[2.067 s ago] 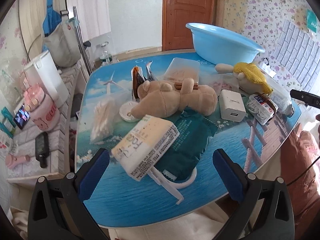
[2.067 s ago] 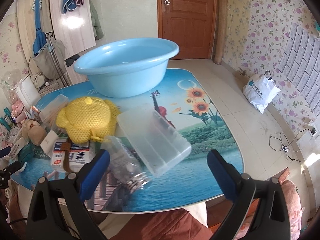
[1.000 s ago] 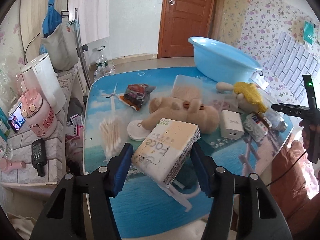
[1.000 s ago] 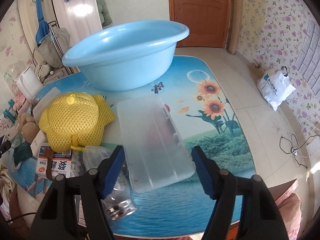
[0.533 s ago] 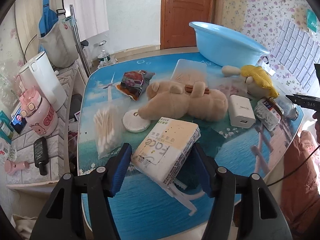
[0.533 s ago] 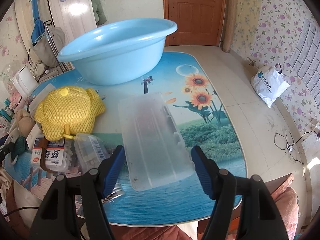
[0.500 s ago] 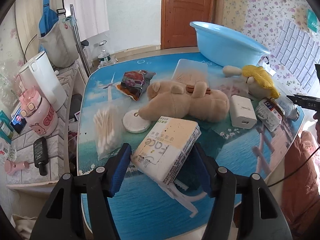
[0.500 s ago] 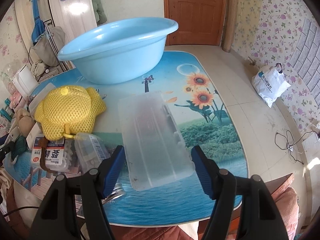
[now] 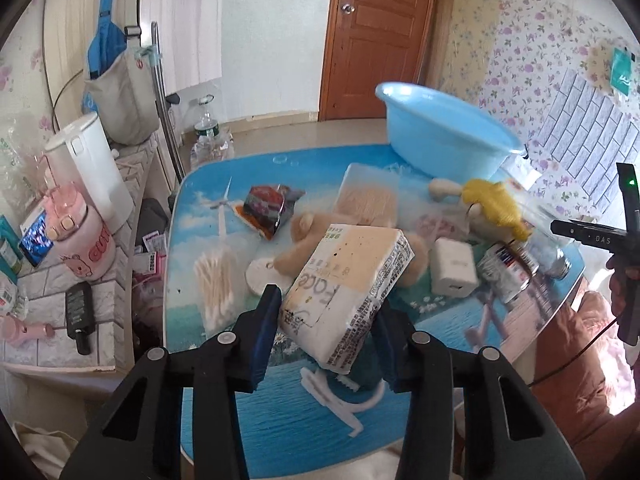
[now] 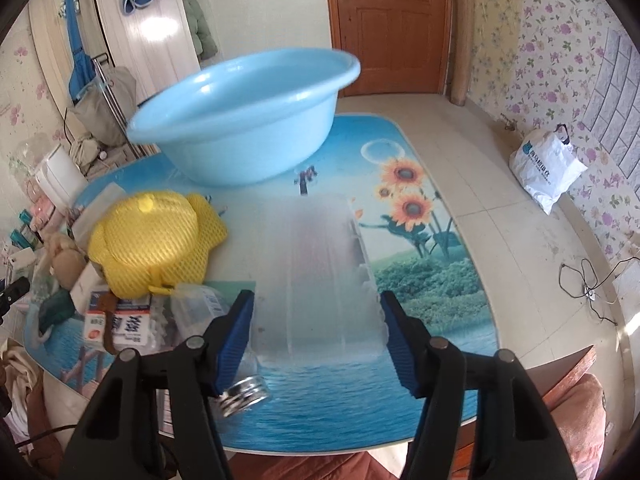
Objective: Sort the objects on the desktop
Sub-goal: 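Carry both items to the blue basin and open both tools to drop them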
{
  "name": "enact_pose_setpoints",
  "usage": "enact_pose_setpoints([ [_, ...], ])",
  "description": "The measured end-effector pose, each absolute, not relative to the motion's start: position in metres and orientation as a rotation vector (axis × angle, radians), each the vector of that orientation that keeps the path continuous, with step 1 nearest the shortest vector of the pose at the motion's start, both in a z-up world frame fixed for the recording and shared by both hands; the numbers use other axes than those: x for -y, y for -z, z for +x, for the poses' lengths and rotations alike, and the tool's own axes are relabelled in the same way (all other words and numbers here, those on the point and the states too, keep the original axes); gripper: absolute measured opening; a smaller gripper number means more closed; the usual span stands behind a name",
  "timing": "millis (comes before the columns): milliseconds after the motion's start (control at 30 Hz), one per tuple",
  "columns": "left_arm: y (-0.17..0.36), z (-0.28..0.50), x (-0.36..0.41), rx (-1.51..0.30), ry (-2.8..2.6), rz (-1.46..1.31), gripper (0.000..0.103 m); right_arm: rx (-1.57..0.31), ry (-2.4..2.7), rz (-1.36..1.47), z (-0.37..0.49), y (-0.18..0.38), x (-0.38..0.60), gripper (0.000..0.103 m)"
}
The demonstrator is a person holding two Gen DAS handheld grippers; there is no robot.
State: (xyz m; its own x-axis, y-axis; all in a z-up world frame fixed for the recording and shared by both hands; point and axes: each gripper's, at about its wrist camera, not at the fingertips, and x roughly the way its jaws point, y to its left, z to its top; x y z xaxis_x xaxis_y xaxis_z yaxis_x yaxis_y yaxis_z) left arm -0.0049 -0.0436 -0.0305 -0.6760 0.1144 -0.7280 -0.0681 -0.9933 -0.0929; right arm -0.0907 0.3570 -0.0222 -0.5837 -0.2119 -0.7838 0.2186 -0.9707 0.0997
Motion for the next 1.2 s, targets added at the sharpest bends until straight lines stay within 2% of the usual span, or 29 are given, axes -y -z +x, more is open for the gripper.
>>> enact_pose_setpoints([
  [400,-0.032,-0.026,0.006,0.059,-2.781,-1.115,0.042,0.013,2.62,1.098,-0.08,-0.05,-0.368,0.061],
  [567,-0.044,-0.049,-0.015,0.044,-2.766,-1.101,0.042,0.071,2.654,1.034,-0.087,-0.064,-0.385,0.061],
  [700,-0.051,-0.072,-0.033,0.016,-2.756,-1.094,0.042,0.015,2.669,0.981,-0.097,-0.073,-0.385,0.061],
  [800,-0.058,-0.092,-0.046,0.002,-2.754,-1.065,0.042,0.069,2.608,0.964,-0.112,-0.08,-0.385,0.061],
  [1200,-0.038,-0.182,-0.08,-0.05,-2.66,-1.11,0.042,0.047,2.475,0.944,-0.169,-0.081,-0.337,0.061],
])
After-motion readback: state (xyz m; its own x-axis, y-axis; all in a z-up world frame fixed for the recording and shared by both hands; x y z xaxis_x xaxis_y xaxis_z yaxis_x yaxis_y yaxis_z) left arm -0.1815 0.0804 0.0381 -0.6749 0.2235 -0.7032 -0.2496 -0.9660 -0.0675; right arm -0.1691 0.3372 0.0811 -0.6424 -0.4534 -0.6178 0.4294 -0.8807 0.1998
